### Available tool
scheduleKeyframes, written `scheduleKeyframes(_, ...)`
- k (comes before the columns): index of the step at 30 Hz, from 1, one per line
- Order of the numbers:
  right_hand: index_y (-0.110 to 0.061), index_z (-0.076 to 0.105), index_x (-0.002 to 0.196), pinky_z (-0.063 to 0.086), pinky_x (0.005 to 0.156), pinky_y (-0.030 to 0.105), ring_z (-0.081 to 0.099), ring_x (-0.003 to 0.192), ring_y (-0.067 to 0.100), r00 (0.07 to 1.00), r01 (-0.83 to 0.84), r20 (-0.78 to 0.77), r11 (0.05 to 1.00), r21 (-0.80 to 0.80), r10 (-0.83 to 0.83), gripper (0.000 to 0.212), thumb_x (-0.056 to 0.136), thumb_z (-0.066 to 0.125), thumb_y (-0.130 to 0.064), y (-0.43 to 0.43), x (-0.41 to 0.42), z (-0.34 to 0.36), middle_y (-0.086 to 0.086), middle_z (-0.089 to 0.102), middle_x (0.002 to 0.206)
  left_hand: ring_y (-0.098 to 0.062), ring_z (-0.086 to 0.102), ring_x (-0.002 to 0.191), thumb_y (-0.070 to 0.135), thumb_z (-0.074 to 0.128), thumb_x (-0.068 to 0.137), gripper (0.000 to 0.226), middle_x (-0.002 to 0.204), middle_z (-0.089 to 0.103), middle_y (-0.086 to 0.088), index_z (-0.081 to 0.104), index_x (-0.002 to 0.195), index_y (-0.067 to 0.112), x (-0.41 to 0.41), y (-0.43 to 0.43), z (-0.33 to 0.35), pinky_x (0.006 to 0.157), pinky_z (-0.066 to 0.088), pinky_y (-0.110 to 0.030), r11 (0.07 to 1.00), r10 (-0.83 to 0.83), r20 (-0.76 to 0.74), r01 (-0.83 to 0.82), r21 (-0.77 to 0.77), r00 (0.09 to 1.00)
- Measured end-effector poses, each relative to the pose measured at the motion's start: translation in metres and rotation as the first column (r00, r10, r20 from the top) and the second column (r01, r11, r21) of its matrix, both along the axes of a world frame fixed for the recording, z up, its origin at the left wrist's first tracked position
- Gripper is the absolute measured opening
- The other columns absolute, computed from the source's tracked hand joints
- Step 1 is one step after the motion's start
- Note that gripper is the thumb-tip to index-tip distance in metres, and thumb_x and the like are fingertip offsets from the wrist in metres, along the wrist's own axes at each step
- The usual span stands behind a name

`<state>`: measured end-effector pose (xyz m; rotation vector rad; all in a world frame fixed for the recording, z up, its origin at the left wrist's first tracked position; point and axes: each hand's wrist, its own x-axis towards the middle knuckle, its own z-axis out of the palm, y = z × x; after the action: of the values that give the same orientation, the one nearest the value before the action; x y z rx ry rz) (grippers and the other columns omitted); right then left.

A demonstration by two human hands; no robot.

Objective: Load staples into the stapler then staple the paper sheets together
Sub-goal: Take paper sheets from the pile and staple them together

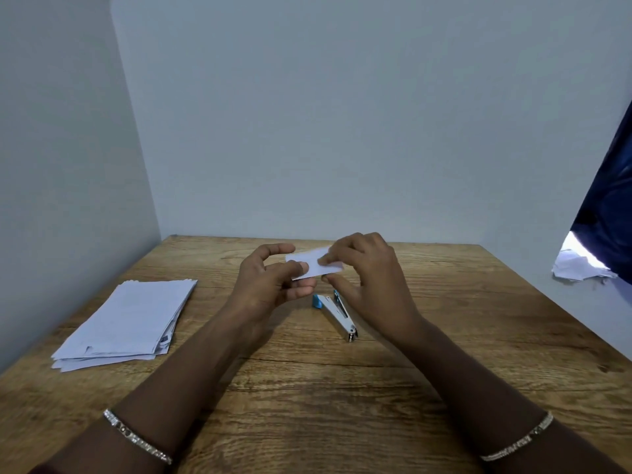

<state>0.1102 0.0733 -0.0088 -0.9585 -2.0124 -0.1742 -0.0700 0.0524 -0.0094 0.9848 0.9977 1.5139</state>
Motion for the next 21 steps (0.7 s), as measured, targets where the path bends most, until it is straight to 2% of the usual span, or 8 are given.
scheduleKeyframes(3, -0.022, 0.079, 0.095, 0.046, 0.084, 0.04, 0.061, 0.095, 0.017, 0.997, -0.048, -0.068, 0.999, -0.005, 0.048, 0.009, 0.087, 0.075, -0.019, 0.0004, 0.0001, -0.0014, -0.009, 0.076, 0.091, -0.015, 0.067, 0.05, 0.005, 0.065, 0.092, 0.021, 0.064, 0.069, -0.007, 0.065, 0.113, 0.009, 0.0016, -0.0006, 0.0022, 0.048, 0.055, -0.023, 0.999, -0.049, -0.022, 0.049, 0.002, 0.999)
scheduleKeyframes(5, -0.022, 0.08, 0.091, 0.048, 0.08, 0.038, 0.063, 0.087, 0.013, 0.988, -0.073, -0.138, 0.996, -0.046, 0.066, 0.006, 0.087, 0.076, -0.022, 0.0, 0.0014, 0.0011, -0.01, 0.077, 0.085, -0.014, 0.057, 0.046, 0.022, 0.058, 0.099, 0.018, 0.062, 0.06, -0.007, 0.069, 0.105, 0.009, 0.0017, -0.0011, 0.0018, 0.044, 0.051, -0.024, 0.998, 0.013, -0.203, 0.001, 0.07, 0.979)
scheduleKeyframes(7, -0.021, 0.081, 0.089, 0.052, 0.075, 0.036, 0.064, 0.078, 0.007, 0.978, -0.096, -0.194, 0.988, -0.123, 0.071, 0.006, 0.086, 0.076, -0.022, -0.0002, 0.0015, 0.003, -0.01, 0.078, 0.082, -0.013, 0.052, 0.05, 0.04, 0.049, 0.102, 0.038, 0.063, 0.055, -0.004, 0.071, 0.095, 0.011, 0.0028, -0.0022, 0.0017, 0.045, 0.047, -0.026, 0.979, 0.155, -0.41, -0.084, 0.187, 0.899)
scheduleKeyframes(10, -0.022, 0.082, 0.089, 0.052, 0.068, 0.026, 0.063, 0.07, 0.002, 0.95, -0.146, -0.309, 0.944, -0.295, 0.051, 0.008, 0.081, 0.08, -0.021, -0.0001, 0.0004, 0.0048, -0.011, 0.077, 0.077, -0.01, 0.056, 0.069, 0.053, 0.049, 0.097, 0.042, 0.08, 0.06, 0.0, 0.071, 0.086, 0.02, 0.0023, -0.0043, 0.0046, 0.059, 0.048, -0.026, 0.944, 0.282, -0.454, -0.16, 0.29, 0.845)
scheduleKeyframes(12, -0.022, 0.08, 0.086, 0.05, 0.061, 0.016, 0.067, 0.067, 0.001, 0.915, -0.231, -0.398, 0.9, -0.37, 0.072, 0.011, 0.076, 0.084, -0.018, 0.0011, 0.0016, 0.0057, -0.008, 0.076, 0.072, -0.01, 0.057, 0.079, 0.047, 0.06, 0.094, 0.03, 0.091, 0.063, -0.002, 0.072, 0.083, 0.022, -0.0003, -0.0031, 0.0054, 0.069, 0.046, -0.029, 0.923, 0.319, -0.484, -0.151, 0.355, 0.815)
scheduleKeyframes(15, -0.017, 0.077, 0.081, 0.048, 0.055, 0.012, 0.074, 0.064, 0.008, 0.855, -0.352, -0.507, 0.835, -0.423, 0.104, 0.013, 0.073, 0.087, -0.013, 0.0011, 0.0028, 0.0055, 0.0, 0.076, 0.067, -0.015, 0.064, 0.084, 0.032, 0.071, 0.09, 0.015, 0.089, 0.073, -0.002, 0.076, 0.087, 0.018, 0.0, -0.003, 0.0041, 0.071, 0.05, -0.038, 0.935, 0.273, -0.563, -0.078, 0.347, 0.78)
scheduleKeyframes(19, -0.013, 0.077, 0.082, 0.052, 0.057, 0.021, 0.073, 0.064, 0.013, 0.823, -0.409, -0.555, 0.801, -0.436, 0.118, 0.013, 0.074, 0.087, -0.014, 0.0006, 0.0032, 0.0052, 0.007, 0.077, 0.068, -0.028, 0.069, 0.093, 0.024, 0.065, 0.095, 0.015, 0.091, 0.077, -0.004, 0.078, 0.095, 0.016, 0.0009, -0.0058, 0.0032, 0.081, 0.053, -0.04, 0.957, 0.151, -0.513, 0.005, 0.29, 0.845)
scheduleKeyframes(21, -0.012, 0.078, 0.084, 0.057, 0.064, 0.034, 0.074, 0.071, 0.023, 0.808, -0.432, -0.577, 0.788, -0.438, 0.121, 0.011, 0.077, 0.086, -0.015, 0.0004, 0.0044, 0.0061, 0.012, 0.077, 0.075, -0.031, 0.068, 0.097, 0.018, 0.059, 0.099, 0.019, 0.096, 0.077, -0.008, 0.077, 0.101, 0.012, 0.0007, -0.0071, 0.0039, 0.086, 0.053, -0.042, 0.956, 0.136, -0.506, 0.022, 0.293, 0.851)
